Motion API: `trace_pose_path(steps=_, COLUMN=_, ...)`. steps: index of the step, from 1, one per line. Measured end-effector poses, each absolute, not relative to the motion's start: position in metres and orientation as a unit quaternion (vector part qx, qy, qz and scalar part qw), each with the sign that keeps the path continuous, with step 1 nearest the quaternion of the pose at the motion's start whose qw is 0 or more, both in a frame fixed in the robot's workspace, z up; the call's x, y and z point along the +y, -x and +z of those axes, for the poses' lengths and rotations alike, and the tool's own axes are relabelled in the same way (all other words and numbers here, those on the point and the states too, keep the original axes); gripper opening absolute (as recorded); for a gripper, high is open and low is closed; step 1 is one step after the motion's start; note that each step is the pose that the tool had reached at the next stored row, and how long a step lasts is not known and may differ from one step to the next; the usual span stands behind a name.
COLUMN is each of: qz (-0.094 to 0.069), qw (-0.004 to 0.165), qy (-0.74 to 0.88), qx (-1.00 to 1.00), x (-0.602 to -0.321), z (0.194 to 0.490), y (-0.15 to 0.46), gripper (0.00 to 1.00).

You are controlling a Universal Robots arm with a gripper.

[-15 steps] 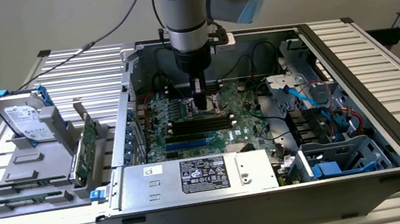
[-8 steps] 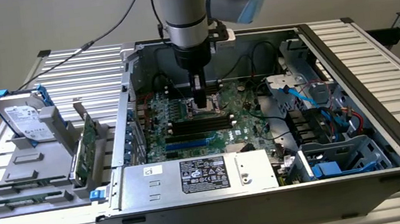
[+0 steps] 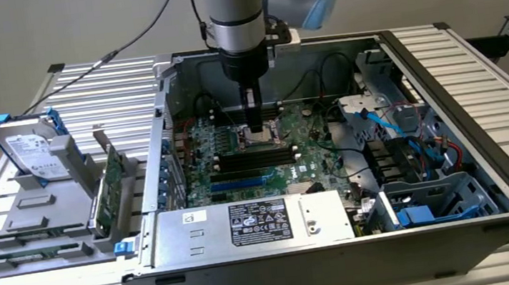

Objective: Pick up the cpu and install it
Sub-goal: 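Place the cpu into insertion slot, then close the cpu cover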

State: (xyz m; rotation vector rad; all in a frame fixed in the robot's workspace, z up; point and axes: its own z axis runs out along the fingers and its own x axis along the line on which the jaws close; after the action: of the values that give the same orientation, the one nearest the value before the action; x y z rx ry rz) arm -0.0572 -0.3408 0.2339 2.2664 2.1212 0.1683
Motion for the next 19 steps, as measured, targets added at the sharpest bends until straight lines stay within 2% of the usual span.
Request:
trace_pose_path(steps=4, qz=0.054, qw=0.016, qy=-0.729, qx=0.682, x=-0.341, z=0.244, y=0.057, gripper=0.61)
trace_pose_path(steps=5, qz=0.054, qw=0.016, qy=-0.729, qx=0.682, x=-0.341, z=0.246, y=0.057, gripper=0.55)
trace_pose_path(steps=6, qz=0.054, qw=0.016, qy=-0.729, qx=0.682, x=-0.341, z=0.249, y=0.057, gripper=0.55)
trace_pose_path(steps=7, qz=0.054, qw=0.016, qy=-0.729, qx=0.682, x=-0.341, z=0.251, y=0.057, gripper=0.48)
trace_pose_path(steps=8, qz=0.054, qw=0.016, qy=-0.729, qx=0.682, x=-0.341, z=0.253, y=0.057, gripper=0.48)
trace_pose_path(steps=12, qz=0.054, qw=0.016, qy=-0.729, qx=0.682, x=-0.341, z=0.261, y=0.057, gripper=0.24)
trace_pose_path(steps=13, qz=0.054, qw=0.016, qy=-0.729, qx=0.682, x=-0.341, z=0.263, y=0.057, gripper=0.24)
trace_pose_path(steps=16, qz=0.053, qw=0.016, qy=-0.729, qx=0.682, x=-0.341, z=0.268, y=0.057, gripper=0.13)
trace_pose_path(steps=19, qz=0.053, qw=0.016, qy=-0.729, qx=0.682, x=-0.341, z=0.273, y=0.057, gripper=0.11)
